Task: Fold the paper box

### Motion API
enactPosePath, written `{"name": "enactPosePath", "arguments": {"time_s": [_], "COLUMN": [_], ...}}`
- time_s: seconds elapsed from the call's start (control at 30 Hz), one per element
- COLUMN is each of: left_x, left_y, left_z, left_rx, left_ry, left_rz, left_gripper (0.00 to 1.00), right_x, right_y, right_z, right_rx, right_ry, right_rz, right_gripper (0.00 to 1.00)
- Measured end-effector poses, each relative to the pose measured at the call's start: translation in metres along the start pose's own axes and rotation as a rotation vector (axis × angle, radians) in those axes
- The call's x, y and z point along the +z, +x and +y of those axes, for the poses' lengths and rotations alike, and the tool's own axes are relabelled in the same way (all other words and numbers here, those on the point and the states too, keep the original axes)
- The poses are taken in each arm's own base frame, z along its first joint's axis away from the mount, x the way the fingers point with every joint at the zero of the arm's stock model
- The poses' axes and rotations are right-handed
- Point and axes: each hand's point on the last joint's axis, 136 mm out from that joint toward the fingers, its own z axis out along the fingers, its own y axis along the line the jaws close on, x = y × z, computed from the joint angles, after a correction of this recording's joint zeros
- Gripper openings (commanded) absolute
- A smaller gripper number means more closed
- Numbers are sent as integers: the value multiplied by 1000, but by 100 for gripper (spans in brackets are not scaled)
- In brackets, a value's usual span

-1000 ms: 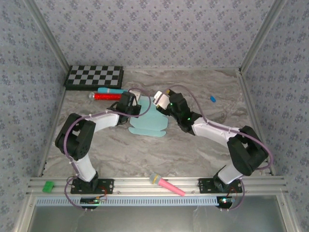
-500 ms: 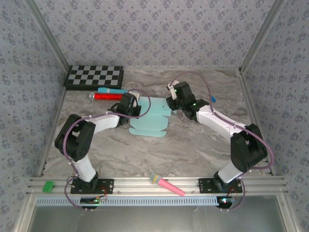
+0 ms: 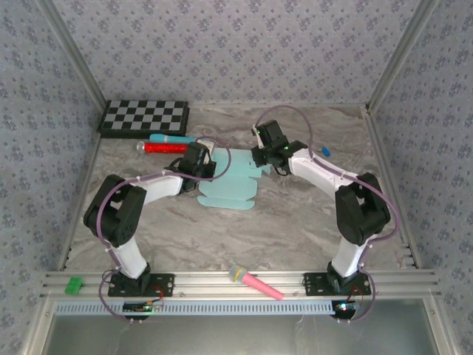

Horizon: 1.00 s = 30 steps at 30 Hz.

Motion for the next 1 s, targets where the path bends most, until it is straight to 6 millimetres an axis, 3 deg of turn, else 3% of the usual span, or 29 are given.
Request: {"name": "enactPosePath", "arguments": {"time_s": [0.57,1.0], "left_x": [0,-3], "left_y": [0,3], "left_z": [0,2], "left_rx": [-3,-26], "left_ry": [0,-23], "left_rz": [0,-1], "left_gripper": [0,0], "right_x": [30,37], "right_y": [20,12], "right_z": [11,20], "right_rx": [68,246], "right_ry": [-36,-140], "right_rz": [105,62], "right_gripper": [11,11]}}
